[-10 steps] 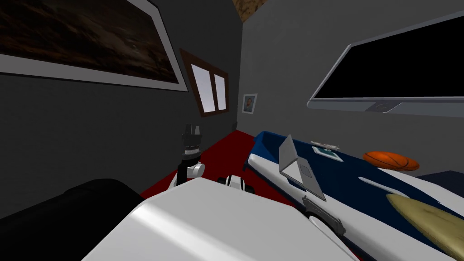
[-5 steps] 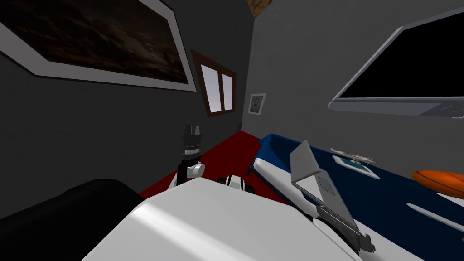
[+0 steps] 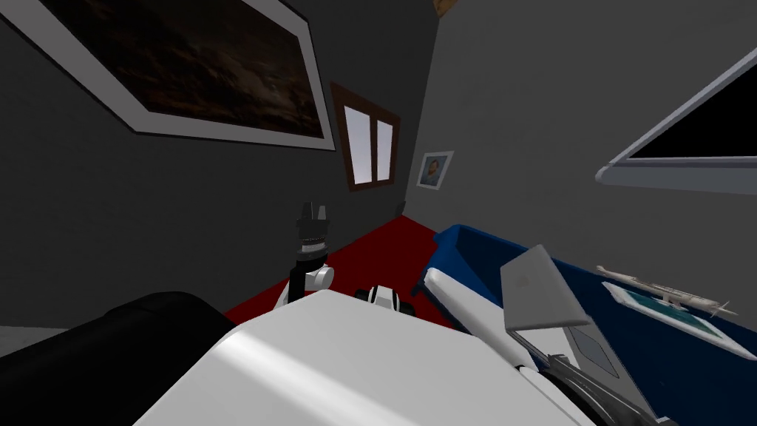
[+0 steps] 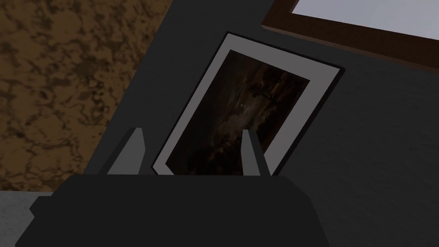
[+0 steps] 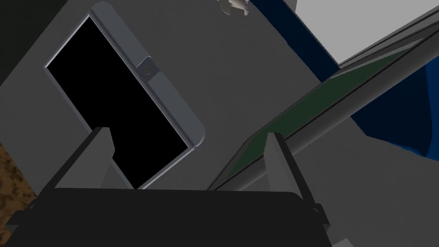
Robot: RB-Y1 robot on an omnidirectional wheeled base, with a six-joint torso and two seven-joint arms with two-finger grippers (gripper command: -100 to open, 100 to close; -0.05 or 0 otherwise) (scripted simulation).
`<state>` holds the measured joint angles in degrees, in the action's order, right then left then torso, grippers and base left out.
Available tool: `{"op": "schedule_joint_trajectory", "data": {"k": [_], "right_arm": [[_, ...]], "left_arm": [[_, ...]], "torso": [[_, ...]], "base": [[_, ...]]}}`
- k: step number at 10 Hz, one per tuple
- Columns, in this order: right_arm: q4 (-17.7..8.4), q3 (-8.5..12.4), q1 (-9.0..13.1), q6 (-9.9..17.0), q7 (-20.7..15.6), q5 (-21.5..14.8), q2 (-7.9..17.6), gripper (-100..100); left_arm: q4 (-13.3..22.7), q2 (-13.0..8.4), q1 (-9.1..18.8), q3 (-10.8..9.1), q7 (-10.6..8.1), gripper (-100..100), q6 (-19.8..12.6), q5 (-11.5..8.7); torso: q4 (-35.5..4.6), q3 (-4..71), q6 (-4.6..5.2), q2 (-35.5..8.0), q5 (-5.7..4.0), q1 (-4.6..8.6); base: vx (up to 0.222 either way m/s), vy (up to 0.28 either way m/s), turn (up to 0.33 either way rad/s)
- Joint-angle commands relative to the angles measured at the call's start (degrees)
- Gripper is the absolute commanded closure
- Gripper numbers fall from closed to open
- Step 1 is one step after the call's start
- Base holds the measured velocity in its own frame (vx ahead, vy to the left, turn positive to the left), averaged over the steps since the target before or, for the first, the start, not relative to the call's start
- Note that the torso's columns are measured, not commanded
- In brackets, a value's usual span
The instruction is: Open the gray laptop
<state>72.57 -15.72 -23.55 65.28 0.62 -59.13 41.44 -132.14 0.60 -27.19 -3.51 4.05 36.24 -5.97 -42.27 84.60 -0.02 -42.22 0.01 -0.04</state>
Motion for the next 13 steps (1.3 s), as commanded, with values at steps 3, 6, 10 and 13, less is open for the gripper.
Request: {"op": "schedule_joint_trajectory", "data": {"k": [3, 6, 10, 13], "right_arm": [[-5.7, -1.6, 1.5, 6.3, 0.1, -3.3, 2.8, -100], [-8.1, -2.3, 2.3, 7.3, 0.8, -4.3, 3.4, -100], [-7.4, -0.8, 3.5, 4.5, 1.3, -2.0, 4.1, 100], [-6.3, 1.4, 5.3, 0.2, 2.2, 1.6, 5.0, 100]], "left_arm": [[0.0, 0.0, 0.0, -0.01, 0.00, 0, 0.0, 0.0], [0.0, 0.0, 0.0, -0.01, 0.00, 0, 0.0, 0.0], [0.0, 0.0, 0.0, -0.01, 0.00, 0, 0.0, 0.0], [0.0, 0.0, 0.0, -0.01, 0.00, 0, 0.0, 0.0]], "torso": [[0.0, 0.0, 0.02, -0.1, -0.03, 0.12], [0.0, -0.1, 0.04, -0.1, 0.00, 0.01], [-0.1, -0.2, 0.03, -0.3, -0.04, 0.19], [0.0, -0.1, 0.02, -0.2, -0.03, 0.15]], "base": [[0.095, 0.037, 0.169], [0.069, 0.031, 0.128], [-0.050, -0.017, -0.023], [-0.140, -0.057, -0.033]]}}
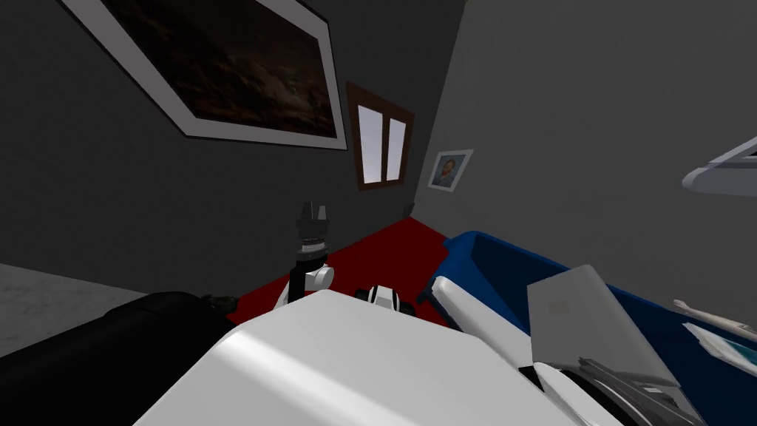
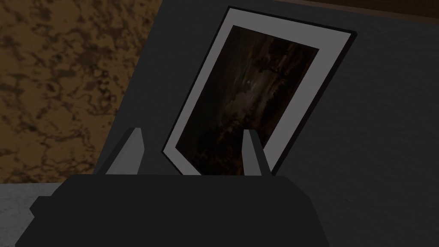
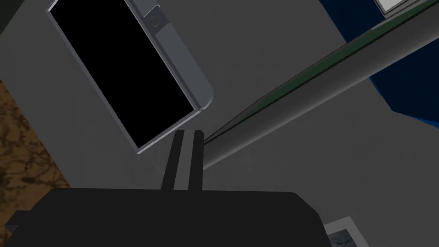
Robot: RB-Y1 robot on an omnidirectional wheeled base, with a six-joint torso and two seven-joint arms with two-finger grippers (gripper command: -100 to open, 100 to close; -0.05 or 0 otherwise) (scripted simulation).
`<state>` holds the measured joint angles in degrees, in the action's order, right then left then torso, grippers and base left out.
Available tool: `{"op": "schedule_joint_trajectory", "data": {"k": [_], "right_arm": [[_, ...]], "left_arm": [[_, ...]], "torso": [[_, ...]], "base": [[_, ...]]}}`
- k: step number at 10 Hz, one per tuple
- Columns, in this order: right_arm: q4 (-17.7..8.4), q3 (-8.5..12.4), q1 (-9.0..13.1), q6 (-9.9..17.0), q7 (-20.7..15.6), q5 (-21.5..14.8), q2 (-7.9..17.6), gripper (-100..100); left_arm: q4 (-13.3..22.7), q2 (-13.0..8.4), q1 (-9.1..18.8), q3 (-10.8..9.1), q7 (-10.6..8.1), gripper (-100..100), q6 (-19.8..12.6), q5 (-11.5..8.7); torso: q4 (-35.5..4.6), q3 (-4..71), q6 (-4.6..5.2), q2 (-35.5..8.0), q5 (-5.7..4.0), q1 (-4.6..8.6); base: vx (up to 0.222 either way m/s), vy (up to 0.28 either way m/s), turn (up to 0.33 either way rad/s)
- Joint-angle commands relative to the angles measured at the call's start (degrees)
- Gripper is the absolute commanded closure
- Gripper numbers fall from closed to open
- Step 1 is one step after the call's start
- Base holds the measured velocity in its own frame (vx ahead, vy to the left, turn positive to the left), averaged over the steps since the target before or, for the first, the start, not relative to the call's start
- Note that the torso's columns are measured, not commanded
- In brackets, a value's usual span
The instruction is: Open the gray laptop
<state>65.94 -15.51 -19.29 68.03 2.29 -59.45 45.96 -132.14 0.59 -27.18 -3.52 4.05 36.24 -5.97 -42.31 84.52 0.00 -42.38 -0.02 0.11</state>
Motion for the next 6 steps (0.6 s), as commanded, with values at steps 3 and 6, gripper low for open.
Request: {"op": "schedule_joint_trajectory", "data": {"k": [3, 6], "right_arm": [[1.4, 3.3, 2.9, -7.0, 1.4, 5.4, 1.4, 100], [2.1, 4.3, 3.8, -8.7, 1.6, 7.1, 1.7, 100]], "left_arm": [[0.0, 0.0, 0.0, 0.00, 0.00, 0, 0.0, 0.0], [0.0, 0.0, 0.0, 0.00, 0.00, 0, 0.0, 0.0]], "torso": [[0.0, 0.1, 0.00, 0.2, 0.03, -0.17], [0.0, 0.0, 0.00, 0.1, 0.01, -0.12]], "base": [[-0.131, -0.055, -0.042], [-0.104, -0.050, -0.025]]}}
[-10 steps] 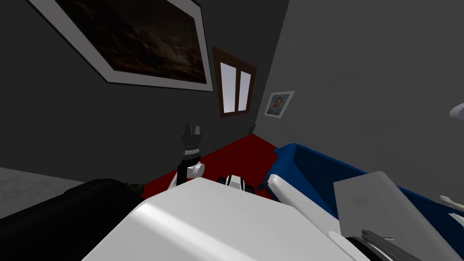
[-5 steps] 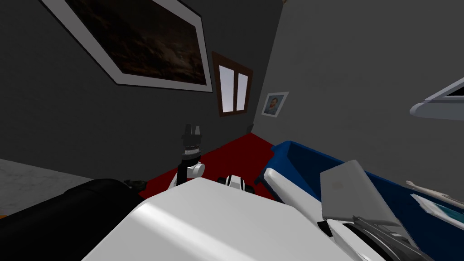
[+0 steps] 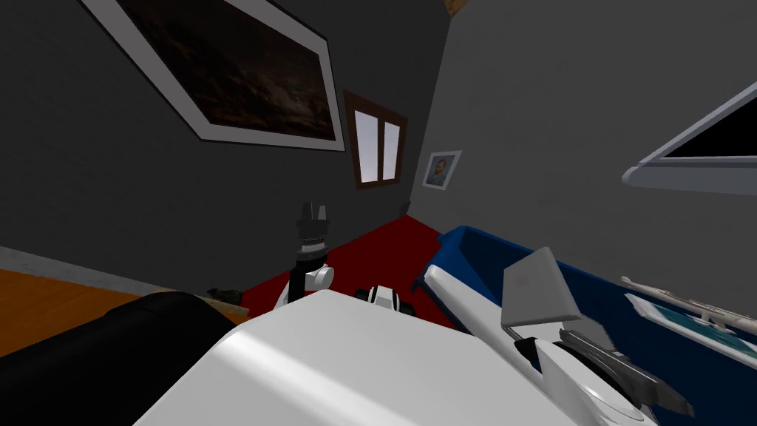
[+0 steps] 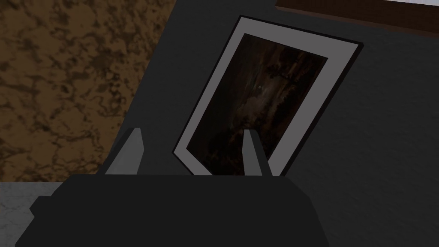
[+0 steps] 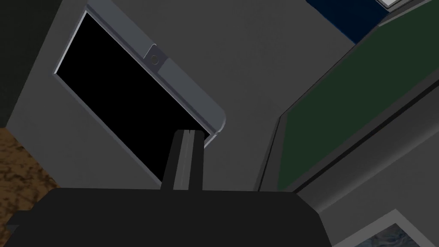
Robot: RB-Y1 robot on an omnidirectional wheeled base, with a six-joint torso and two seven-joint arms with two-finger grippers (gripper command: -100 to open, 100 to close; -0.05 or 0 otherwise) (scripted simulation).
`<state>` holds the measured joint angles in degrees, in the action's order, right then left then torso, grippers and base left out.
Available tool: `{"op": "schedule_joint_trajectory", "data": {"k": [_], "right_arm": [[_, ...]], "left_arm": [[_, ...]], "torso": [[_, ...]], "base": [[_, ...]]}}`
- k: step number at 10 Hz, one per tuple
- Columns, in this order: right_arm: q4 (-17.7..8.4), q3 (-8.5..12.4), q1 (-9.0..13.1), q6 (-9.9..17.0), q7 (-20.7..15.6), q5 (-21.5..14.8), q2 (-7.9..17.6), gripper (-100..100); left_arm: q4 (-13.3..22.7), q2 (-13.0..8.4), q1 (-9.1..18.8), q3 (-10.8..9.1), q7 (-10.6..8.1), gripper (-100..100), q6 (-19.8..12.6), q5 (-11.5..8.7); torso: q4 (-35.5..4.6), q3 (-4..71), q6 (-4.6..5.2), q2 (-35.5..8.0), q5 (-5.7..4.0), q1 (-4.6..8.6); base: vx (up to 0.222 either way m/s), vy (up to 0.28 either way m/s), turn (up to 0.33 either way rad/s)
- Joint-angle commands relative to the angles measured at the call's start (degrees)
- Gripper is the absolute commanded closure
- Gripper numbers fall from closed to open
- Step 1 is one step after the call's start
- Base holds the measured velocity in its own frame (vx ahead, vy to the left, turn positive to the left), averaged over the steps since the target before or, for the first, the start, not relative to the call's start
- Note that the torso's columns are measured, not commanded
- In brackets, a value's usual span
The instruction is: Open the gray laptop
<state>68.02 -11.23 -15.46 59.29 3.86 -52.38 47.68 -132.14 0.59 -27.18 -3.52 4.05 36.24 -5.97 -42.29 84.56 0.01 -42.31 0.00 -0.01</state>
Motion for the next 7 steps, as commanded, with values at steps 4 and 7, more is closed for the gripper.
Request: {"op": "schedule_joint_trajectory", "data": {"k": [4, 7], "right_arm": [[4.6, -3.0, -2.4, 0.5, 0.6, -2.5, 4.4, -100], [7.2, -4.7, -3.8, 1.0, 1.0, -4.0, 6.9, -100]], "left_arm": [[0.0, 0.0, 0.0, 0.00, 0.00, 0, 0.0, 0.0], [0.0, 0.0, 0.0, 0.00, 0.00, 0, 0.0, 0.0]], "torso": [[0.0, 0.1, -0.02, 0.1, 0.01, 0.06], [0.0, 0.0, -0.06, 0.0, 0.04, -0.01]], "base": [[-0.009, -0.059, 0.094], [-0.012, -0.068, 0.099]]}}
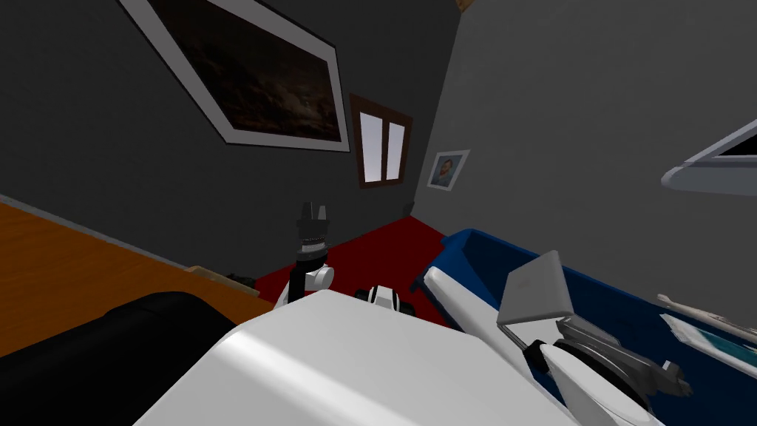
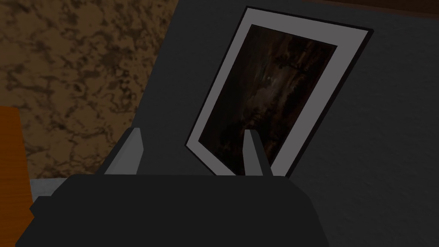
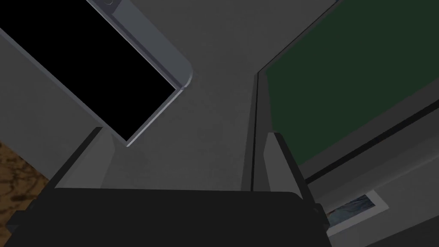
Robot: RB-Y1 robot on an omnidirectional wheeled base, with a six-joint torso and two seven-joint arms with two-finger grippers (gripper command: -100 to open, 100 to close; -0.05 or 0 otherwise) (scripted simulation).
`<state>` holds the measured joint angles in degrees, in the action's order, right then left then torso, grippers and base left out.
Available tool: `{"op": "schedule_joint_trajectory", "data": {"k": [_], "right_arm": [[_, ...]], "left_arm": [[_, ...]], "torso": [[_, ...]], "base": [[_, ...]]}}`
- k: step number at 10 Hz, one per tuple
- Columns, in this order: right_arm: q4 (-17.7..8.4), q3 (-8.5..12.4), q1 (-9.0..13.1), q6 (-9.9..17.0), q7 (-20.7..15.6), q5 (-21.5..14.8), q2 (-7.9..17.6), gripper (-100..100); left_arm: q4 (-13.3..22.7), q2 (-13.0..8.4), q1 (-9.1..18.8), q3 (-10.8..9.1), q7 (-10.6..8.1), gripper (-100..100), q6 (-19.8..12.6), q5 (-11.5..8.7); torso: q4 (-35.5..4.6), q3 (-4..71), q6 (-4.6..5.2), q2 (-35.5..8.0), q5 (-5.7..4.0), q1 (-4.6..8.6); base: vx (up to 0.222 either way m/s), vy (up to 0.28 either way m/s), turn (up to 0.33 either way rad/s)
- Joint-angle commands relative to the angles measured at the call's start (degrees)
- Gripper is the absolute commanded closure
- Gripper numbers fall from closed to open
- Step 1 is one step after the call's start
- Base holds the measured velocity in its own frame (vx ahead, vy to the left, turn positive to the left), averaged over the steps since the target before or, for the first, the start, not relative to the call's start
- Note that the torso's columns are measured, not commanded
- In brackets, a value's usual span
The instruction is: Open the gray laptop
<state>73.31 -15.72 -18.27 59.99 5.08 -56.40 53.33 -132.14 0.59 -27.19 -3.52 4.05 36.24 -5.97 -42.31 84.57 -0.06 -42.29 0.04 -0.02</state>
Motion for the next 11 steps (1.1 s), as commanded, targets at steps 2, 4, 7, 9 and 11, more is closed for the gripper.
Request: {"op": "schedule_joint_trajectory", "data": {"k": [2, 4, 7, 9, 11], "right_arm": [[4.9, -2.2, -2.6, 0.8, 0.1, -1.7, 4.2, -100], [8.2, -4.4, -4.4, 1.4, 0.6, -3.7, 7.5, -100], [11.7, -6.8, -6.3, 1.9, 1.0, -5.7, 10.9, -100], [15.4, -9.4, -8.3, 2.5, 1.5, -7.9, 14.5, -100], [19.1, -11.9, -10.4, 3.1, 2.0, -10.0, 18.2, -100]], "left_arm": [[0.0, 0.0, 0.0, 0.00, 0.00, 0, 0.0, 0.0], [0.0, 0.0, 0.0, 0.00, 0.00, 0, 0.0, 0.0], [0.0, 0.0, 0.0, 0.00, 0.00, 0, 0.0, 0.0], [0.0, 0.0, 0.0, 0.00, 0.00, 0, 0.0, 0.0], [0.0, 0.0, 0.0, 0.00, 0.00, 0, 0.0, 0.0]], "torso": [[0.0, 0.0, 0.05, 0.0, -0.01, -0.05], [0.0, 0.0, 0.00, 0.0, -0.02, 0.06], [0.0, 0.0, -0.03, 0.1, -0.04, 0.07], [0.0, 0.0, 0.04, 0.1, 0.01, -0.13], [0.0, 0.0, -0.06, 0.0, -0.02, -0.01]], "base": [[-0.015, -0.052, 0.103], [-0.030, -0.093, 0.156], [-0.027, -0.106, 0.130], [-0.020, -0.071, 0.131], [-0.044, -0.104, 0.200]]}}
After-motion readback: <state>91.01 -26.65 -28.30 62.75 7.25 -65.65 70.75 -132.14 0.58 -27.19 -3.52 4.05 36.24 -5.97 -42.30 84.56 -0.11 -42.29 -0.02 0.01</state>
